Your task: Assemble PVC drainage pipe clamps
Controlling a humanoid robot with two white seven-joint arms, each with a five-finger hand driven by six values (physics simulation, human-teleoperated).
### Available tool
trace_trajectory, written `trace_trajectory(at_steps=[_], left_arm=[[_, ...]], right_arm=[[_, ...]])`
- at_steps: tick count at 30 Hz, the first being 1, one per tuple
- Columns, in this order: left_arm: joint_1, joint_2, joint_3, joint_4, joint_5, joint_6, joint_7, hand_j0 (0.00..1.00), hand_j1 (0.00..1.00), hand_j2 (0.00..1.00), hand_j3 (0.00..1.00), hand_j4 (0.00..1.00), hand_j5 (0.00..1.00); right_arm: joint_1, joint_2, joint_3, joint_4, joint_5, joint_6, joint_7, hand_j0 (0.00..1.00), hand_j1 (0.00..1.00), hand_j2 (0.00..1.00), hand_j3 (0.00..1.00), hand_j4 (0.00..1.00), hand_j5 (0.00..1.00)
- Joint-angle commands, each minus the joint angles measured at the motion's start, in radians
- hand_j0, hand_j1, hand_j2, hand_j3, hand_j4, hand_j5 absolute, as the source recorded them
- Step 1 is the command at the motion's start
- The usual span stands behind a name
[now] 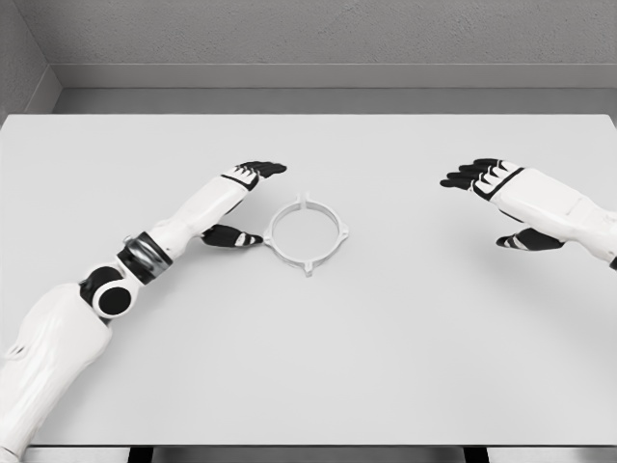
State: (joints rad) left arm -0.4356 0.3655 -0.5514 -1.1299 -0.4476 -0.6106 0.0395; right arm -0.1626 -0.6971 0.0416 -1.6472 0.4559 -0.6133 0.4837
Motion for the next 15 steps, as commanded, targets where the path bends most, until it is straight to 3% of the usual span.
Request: trace_trajectory(at_steps=[1,15], left_arm=[[0.000,-0.005,0.001,-0.001,0.006,0.000,0.000,1.00,1.00,1.00,1.00,1.00,1.00],[-0.017,0.001,0.014,0.010,0.015,0.000,0.000,1.00,1.00,1.00,1.00,1.00,1.00]], right_arm=[[0.000,-0.001,0.000,0.000,-0.006,0.002,-0.001,1.00,1.00,1.00,1.00,1.00,1.00],[-0.002,-0.001,0.000,-0.002,-0.008,0.002,-0.001,1.00,1.00,1.00,1.00,1.00,1.00]])
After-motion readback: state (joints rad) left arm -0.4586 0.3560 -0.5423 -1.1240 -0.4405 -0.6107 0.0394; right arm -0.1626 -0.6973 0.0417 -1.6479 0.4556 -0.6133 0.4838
